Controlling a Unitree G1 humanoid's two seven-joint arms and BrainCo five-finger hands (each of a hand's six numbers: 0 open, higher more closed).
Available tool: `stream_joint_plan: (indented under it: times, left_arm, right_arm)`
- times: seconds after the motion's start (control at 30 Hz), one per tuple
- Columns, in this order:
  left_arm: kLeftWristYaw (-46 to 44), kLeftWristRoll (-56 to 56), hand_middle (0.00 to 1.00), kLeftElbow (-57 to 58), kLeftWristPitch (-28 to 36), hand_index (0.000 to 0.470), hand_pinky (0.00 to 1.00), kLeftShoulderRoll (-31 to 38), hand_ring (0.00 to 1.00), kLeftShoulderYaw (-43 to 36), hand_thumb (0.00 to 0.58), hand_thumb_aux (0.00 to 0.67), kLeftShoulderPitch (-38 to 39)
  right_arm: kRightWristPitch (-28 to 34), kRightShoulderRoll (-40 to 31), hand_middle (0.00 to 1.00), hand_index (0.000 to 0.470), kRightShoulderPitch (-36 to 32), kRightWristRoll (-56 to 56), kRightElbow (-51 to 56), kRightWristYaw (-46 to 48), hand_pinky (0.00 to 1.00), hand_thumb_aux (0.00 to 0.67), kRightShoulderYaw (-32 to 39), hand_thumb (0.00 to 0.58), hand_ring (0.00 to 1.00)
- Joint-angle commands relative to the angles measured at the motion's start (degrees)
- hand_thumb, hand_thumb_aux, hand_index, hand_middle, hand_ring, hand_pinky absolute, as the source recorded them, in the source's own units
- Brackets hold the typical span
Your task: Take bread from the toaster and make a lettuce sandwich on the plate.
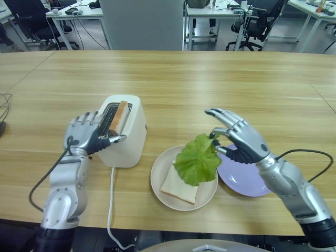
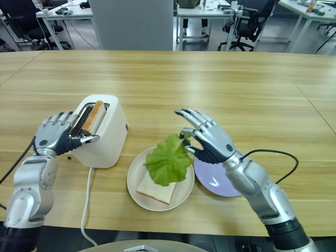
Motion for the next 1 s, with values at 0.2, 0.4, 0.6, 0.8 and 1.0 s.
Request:
stream_joint_plan:
  times: [0.2,0.4,0.6,0.8,1.0]
  left_arm:
    - [3.16,-1.47,0.0,11.76,-0.11,0.051,0.0,0.71,0.0,-4.6,0.12,0.074,-8.95]
    - [6.56,-3.48,0.0,16.21,-0.47,0.46,0.0,1.06,0.0,-5.79,0.58,0.67,-11.91]
    - [10.54,-6.63,1.0,13.8,-2.19,0.46,1.0,0.85,1.0,-5.93,0.58,0.67,-13.19]
    - [14.14,-9.02,1.0,7.09,-5.54,0.46,1.0,0.9,1.0,-5.55,0.58,0.67,-13.51]
    - [15.81,-8.4,1.0,-1.84,-7.79,0.46,1.0,1.86,1.0,-4.27,0.58,0.67,-12.75]
  right_arm:
    - [-1.39,3.53,0.0,0.46,-0.04,-5.19,11.59,1.49,0.0,0.67,7.6,0.58,0.0]
    - [-2.57,4.14,0.0,0.46,-2.44,-9.56,20.32,-1.68,0.0,0.67,10.01,0.58,0.0]
    - [-0.92,4.52,0.0,0.46,-4.91,-15.38,27.69,-6.72,0.0,0.67,11.91,0.58,0.0]
    - [1.01,4.85,0.0,0.435,-5.83,-18.76,28.84,-12.11,0.0,0.633,12.33,0.578,0.0]
    - [2.8,4.58,0.0,0.0,-6.37,-21.06,27.38,-15.82,0.0,0.0,12.09,0.0,0.0]
